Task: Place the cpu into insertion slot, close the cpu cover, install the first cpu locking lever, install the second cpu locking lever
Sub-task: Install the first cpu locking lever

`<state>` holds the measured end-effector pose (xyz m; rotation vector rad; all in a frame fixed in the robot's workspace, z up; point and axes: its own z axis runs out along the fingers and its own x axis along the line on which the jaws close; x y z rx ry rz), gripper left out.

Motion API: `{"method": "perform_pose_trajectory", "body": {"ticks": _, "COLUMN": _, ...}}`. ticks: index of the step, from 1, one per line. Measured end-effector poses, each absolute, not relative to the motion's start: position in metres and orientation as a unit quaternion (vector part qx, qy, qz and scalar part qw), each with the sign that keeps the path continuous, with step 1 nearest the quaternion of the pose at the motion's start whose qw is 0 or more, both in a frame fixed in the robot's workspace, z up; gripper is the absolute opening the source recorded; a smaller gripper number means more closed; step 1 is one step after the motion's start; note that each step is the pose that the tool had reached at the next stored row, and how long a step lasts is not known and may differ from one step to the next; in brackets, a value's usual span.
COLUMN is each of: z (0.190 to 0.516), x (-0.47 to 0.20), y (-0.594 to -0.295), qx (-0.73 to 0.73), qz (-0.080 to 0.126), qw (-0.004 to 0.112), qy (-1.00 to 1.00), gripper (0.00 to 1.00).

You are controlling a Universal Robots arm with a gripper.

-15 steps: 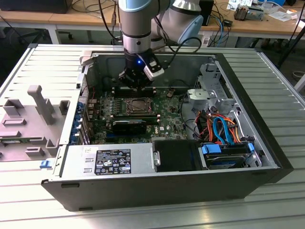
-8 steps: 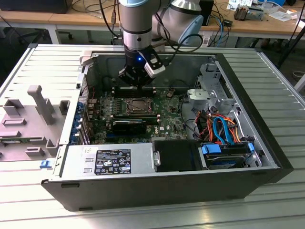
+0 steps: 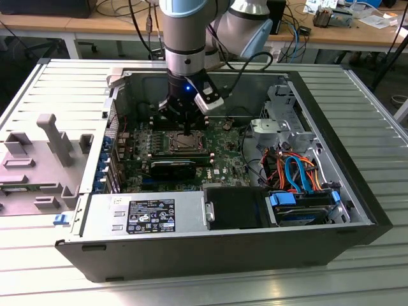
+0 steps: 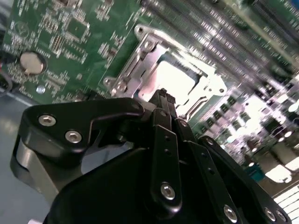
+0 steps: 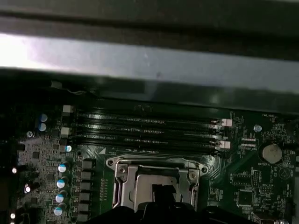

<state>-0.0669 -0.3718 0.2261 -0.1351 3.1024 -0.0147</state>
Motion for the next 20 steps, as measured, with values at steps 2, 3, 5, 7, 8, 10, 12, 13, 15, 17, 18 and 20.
{"method": "perform_pose_trajectory", "body": {"ticks": 2, "z": 0.226, "x": -0.067, "y": -0.378, "qx": -0.043, "qz": -0.005, "qw": 0.018, "qy": 0.999, "gripper": 0.11}}
{"method": "perform_pose_trajectory", "body": {"ticks": 3, "z": 0.226, "x": -0.066, "y": -0.381, "qx": -0.043, "qz": -0.005, "qw": 0.017, "qy": 0.999, "gripper": 0.11}}
{"method": "perform_pose_trajectory", "body": {"ticks": 5, "z": 0.226, "x": -0.066, "y": -0.384, "qx": -0.043, "qz": -0.005, "qw": 0.017, "qy": 0.999, "gripper": 0.11}}
{"method": "perform_pose_trajectory", "body": {"ticks": 7, "z": 0.229, "x": -0.066, "y": -0.384, "qx": -0.043, "qz": -0.005, "qw": 0.017, "qy": 0.999, "gripper": 0.11}}
{"method": "perform_pose_trajectory", "body": {"ticks": 8, "z": 0.234, "x": -0.066, "y": -0.384, "qx": -0.043, "qz": -0.004, "qw": 0.017, "qy": 0.999, "gripper": 0.11}}
{"method": "perform_pose_trajectory", "body": {"ticks": 10, "z": 0.24, "x": -0.066, "y": -0.384, "qx": -0.043, "qz": -0.004, "qw": 0.017, "qy": 0.999, "gripper": 0.11}}
{"method": "perform_pose_trajectory", "body": {"ticks": 12, "z": 0.247, "x": -0.066, "y": -0.384, "qx": -0.043, "qz": -0.004, "qw": 0.017, "qy": 0.999, "gripper": 0.11}}
{"method": "perform_pose_trajectory", "body": {"ticks": 13, "z": 0.248, "x": -0.066, "y": -0.384, "qx": -0.043, "qz": -0.004, "qw": 0.017, "qy": 0.999, "gripper": 0.11}}
{"method": "perform_pose_trajectory", "body": {"ticks": 15, "z": 0.249, "x": -0.066, "y": -0.384, "qx": -0.043, "qz": -0.004, "qw": 0.017, "qy": 0.999, "gripper": 0.11}}
{"method": "perform_pose_trajectory", "body": {"ticks": 17, "z": 0.249, "x": -0.066, "y": -0.384, "qx": -0.043, "qz": -0.004, "qw": 0.017, "qy": 0.999, "gripper": 0.11}}
{"method": "perform_pose_trajectory", "body": {"ticks": 18, "z": 0.249, "x": -0.066, "y": -0.384, "qx": -0.043, "qz": -0.004, "qw": 0.017, "qy": 0.999, "gripper": 0.11}}
{"method": "perform_pose_trajectory", "body": {"ticks": 20, "z": 0.249, "x": -0.066, "y": -0.384, "qx": -0.043, "qz": -0.004, "qw": 0.017, "qy": 0.999, "gripper": 0.11}}
